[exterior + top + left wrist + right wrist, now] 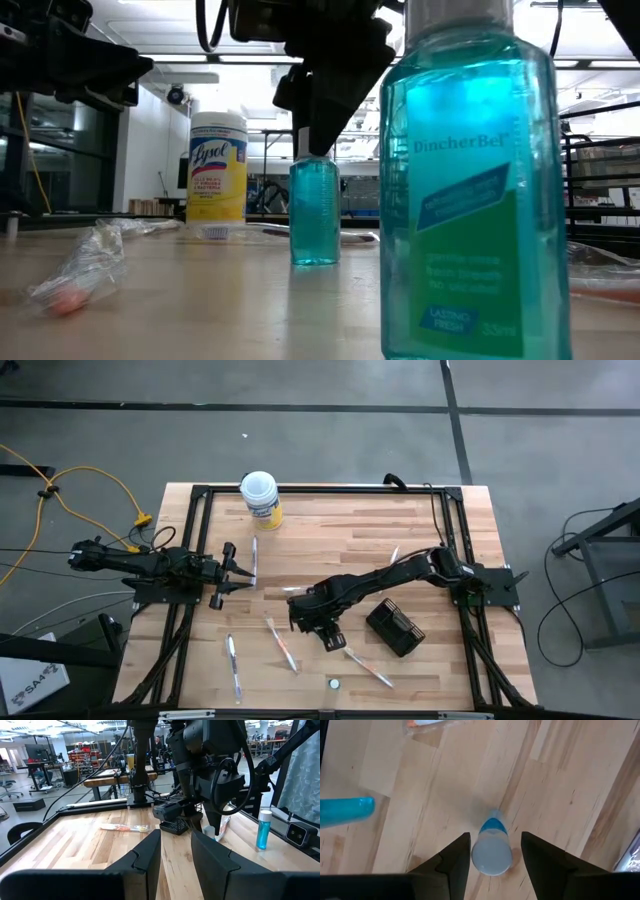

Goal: Pick & Place toothbrushing station
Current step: Put the top blue mouthwash into the wire organizer

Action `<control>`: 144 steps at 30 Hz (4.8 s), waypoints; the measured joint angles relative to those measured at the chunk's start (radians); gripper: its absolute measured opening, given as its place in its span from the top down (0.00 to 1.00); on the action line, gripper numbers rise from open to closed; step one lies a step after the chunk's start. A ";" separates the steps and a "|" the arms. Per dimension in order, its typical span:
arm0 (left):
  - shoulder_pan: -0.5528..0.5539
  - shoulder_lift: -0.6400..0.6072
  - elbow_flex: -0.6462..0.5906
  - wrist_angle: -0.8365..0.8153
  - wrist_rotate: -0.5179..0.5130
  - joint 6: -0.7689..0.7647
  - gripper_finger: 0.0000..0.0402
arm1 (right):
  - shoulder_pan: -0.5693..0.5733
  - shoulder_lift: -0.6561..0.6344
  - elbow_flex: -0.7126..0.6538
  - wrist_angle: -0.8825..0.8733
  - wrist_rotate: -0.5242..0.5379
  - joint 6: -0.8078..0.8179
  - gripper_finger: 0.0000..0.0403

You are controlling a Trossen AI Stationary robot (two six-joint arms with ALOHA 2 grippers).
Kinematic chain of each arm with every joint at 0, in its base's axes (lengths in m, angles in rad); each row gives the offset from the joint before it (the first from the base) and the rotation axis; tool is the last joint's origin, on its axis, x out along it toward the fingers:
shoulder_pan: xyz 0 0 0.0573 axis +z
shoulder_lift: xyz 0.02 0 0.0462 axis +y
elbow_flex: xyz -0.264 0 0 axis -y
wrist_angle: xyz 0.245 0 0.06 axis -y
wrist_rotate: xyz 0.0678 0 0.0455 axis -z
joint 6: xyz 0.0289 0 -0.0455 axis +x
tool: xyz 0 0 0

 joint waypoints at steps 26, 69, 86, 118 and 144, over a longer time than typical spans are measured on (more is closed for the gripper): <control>0.000 0.000 0.000 0.000 0.000 0.000 0.74 | -0.004 0.008 0.002 -0.013 0.015 0.001 0.77; 0.000 0.000 0.000 0.000 0.000 0.000 0.74 | 0.018 -0.112 0.137 -0.240 0.150 0.184 0.78; 0.000 0.000 0.000 0.004 0.000 0.000 0.74 | 0.044 -0.208 0.135 -0.362 0.208 0.266 0.78; 0.000 0.000 0.000 0.007 0.000 0.000 0.74 | 0.215 -0.686 -0.423 -0.301 0.315 0.625 0.78; 0.000 0.000 0.000 0.007 0.000 0.000 0.74 | 0.364 -0.684 -0.524 -0.284 0.380 0.892 0.78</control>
